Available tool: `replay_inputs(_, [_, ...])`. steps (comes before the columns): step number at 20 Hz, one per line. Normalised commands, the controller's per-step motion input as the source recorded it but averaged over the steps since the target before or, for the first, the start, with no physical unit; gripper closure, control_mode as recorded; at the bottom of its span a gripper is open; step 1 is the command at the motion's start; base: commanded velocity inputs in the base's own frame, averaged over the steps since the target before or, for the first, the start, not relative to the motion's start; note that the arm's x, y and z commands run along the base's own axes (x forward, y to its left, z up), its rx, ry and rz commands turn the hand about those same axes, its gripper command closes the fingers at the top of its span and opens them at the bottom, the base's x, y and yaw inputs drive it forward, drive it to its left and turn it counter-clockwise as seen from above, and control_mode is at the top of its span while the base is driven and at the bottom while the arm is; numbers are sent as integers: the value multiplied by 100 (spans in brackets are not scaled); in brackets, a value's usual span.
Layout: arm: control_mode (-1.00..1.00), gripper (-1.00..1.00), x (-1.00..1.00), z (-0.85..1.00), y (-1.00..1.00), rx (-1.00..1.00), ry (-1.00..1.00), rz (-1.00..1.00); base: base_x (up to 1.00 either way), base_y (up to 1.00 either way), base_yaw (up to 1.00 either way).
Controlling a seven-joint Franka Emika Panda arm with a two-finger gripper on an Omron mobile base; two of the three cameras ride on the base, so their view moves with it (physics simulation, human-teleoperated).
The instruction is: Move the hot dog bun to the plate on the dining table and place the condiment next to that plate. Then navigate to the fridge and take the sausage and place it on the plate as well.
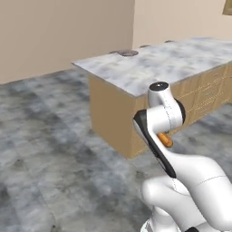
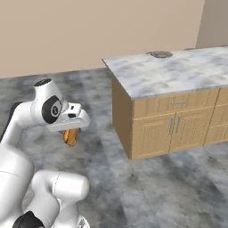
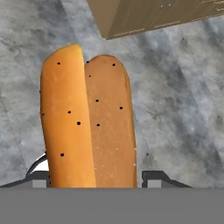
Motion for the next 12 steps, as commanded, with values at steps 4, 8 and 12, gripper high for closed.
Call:
replay_inputs(4, [100, 100, 0, 0, 0, 0, 0, 0, 100, 100, -35])
replay_inputs(8, [100, 100, 0, 0, 0, 0, 0, 0, 100, 100, -35])
replay_inputs(12, [100, 100, 0, 0, 0, 0, 0, 0, 87, 100, -40])
